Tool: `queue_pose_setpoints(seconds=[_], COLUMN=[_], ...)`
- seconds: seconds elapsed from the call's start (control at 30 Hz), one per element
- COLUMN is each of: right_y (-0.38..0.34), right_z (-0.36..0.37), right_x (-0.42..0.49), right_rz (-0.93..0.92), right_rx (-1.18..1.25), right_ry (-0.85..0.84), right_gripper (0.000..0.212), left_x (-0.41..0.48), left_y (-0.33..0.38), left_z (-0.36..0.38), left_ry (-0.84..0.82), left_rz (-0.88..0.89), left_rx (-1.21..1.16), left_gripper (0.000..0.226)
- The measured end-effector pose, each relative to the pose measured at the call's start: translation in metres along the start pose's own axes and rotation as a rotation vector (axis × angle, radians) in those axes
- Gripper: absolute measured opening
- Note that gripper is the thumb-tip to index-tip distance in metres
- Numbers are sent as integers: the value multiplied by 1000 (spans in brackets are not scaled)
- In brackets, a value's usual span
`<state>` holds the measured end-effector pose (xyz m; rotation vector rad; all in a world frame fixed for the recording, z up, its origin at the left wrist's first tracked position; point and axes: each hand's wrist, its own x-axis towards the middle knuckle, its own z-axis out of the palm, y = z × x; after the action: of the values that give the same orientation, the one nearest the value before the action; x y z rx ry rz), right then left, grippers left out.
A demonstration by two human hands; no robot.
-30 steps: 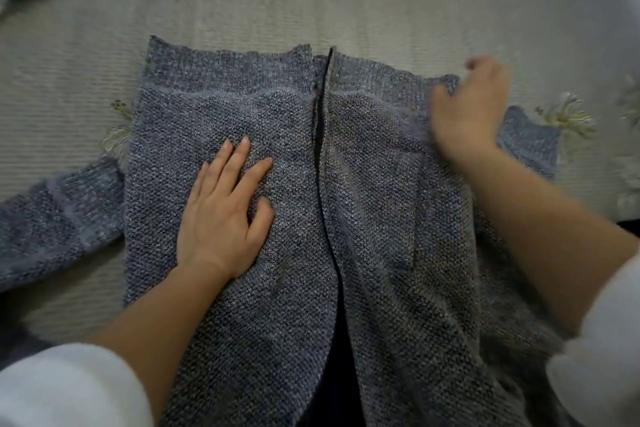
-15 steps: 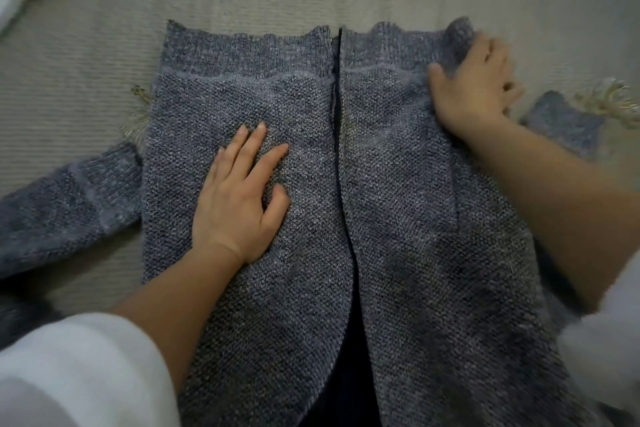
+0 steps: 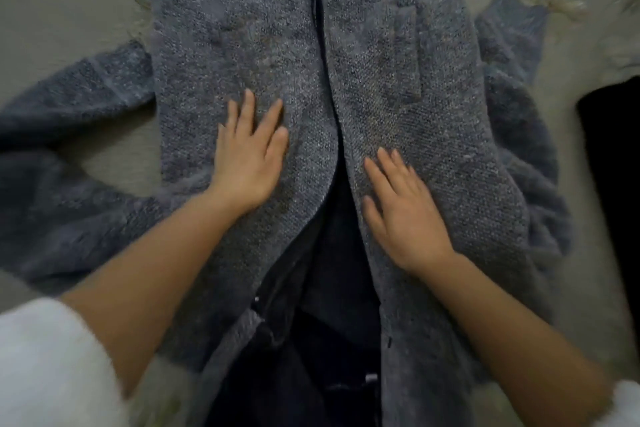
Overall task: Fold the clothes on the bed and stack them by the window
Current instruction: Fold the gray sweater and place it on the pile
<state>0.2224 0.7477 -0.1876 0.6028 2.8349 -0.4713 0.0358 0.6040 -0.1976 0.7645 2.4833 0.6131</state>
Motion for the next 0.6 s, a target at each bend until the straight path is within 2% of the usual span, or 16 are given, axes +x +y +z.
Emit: queue_pose_setpoints(seconds=[0.07, 0.1, 0.17, 0.23, 0.3, 0.37, 0.47, 0.53, 0.6], right_y=[-13, -19, -30, -39, -41, -39, -43, -51, -61], right_z=[-1, 0, 7, 12, 17, 17, -1, -15, -22], right_x=[-23, -41, -87, -132, -162, -170, -161, -156, -156], right_rz=[43, 63, 115, 185, 274, 311, 379, 307, 131], right_rx=[58, 86, 97, 57, 39, 52, 342, 566, 602], right_ry=[34, 45, 58, -1, -136, -181, -47, 54, -69], right_gripper=[55, 53, 49, 54, 64, 63, 40, 35, 36], left_x=[-65, -100, -166, -214, -239, -245, -242, -246, -252], left_y=[-3, -6, -12, -16, -15, -12, 2, 18, 32], left_z=[1, 0, 0, 7, 13, 14, 3, -2, 1], left_ry=[-55, -17, 85, 98, -23, -89, -68, -95, -234], left_rz=[12, 29, 63, 33, -63, -128, -104, -27, 9], left_rx=[-204, -217, -93, -18, -23, -45, 41, 59, 15], left_gripper=[56, 57, 57, 59, 64, 69, 68, 66, 70])
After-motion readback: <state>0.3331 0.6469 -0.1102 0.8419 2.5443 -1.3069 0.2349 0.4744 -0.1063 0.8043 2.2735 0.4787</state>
